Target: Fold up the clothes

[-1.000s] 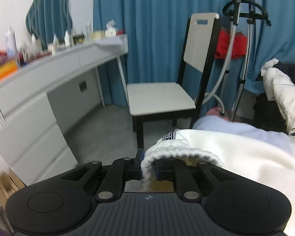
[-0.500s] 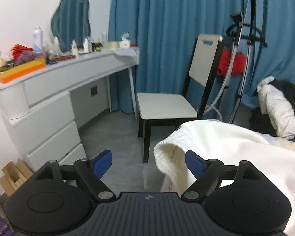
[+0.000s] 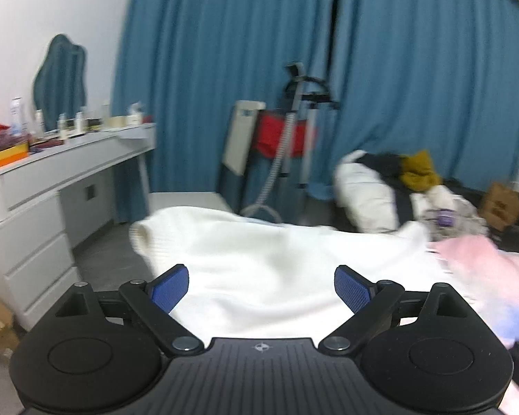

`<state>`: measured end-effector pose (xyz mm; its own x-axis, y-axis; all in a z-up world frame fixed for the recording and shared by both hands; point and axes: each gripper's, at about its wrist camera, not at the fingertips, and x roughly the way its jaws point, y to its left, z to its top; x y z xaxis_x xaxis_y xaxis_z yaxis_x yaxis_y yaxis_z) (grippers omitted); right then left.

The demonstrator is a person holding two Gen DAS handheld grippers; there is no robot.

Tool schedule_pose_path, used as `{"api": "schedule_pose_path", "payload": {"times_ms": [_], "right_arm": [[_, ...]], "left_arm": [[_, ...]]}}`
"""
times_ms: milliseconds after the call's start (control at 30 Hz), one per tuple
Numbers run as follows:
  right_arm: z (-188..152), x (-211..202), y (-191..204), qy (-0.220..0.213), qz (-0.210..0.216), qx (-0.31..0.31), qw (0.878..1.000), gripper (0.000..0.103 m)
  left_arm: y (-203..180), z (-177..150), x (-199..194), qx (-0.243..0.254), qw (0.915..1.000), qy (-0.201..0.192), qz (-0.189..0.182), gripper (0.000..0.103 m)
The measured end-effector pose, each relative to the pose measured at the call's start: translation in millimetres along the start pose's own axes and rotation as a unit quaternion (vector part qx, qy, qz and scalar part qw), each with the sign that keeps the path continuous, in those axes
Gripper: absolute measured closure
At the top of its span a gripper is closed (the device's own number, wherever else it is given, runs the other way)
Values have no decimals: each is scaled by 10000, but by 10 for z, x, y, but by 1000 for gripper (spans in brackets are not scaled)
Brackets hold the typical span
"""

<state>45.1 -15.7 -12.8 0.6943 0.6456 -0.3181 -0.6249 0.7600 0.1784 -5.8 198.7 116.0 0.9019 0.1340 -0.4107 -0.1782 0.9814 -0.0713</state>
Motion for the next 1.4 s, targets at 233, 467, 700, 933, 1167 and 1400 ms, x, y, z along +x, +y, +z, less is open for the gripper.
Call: {"api": "schedule_pose_path", "payload": {"times_ms": [233,467,700,933,1167,1400], "right_arm": [[117,-777,-621,-252,-900,-81,9956,10],[31,-1094,-1196,-451,-1620,348,9851,10],[-97,-1048,-1614,-368,-1961,465,9788,10],[-347,-890,-2209,70,-2238,1326,9656,10],[-602,-651,-2660,290,-2403,1863,9522,10],[-751,-376,-2786,359,-2279,2029,9516,10]], "left_arm": [[-814,-352,-217,79,9973,-26,-724,9],[-1503,-610,97,1362,9864,145,-912,9],[-2145,-526,1307,2239,9709,248,-814,9],[-2906,-403,2600,2758,9584,322,-667,9],[-3359,-342,3735,3194,9450,698,-87,42],[-3113,-36,3506,2703,9609,497,-352,97]]}}
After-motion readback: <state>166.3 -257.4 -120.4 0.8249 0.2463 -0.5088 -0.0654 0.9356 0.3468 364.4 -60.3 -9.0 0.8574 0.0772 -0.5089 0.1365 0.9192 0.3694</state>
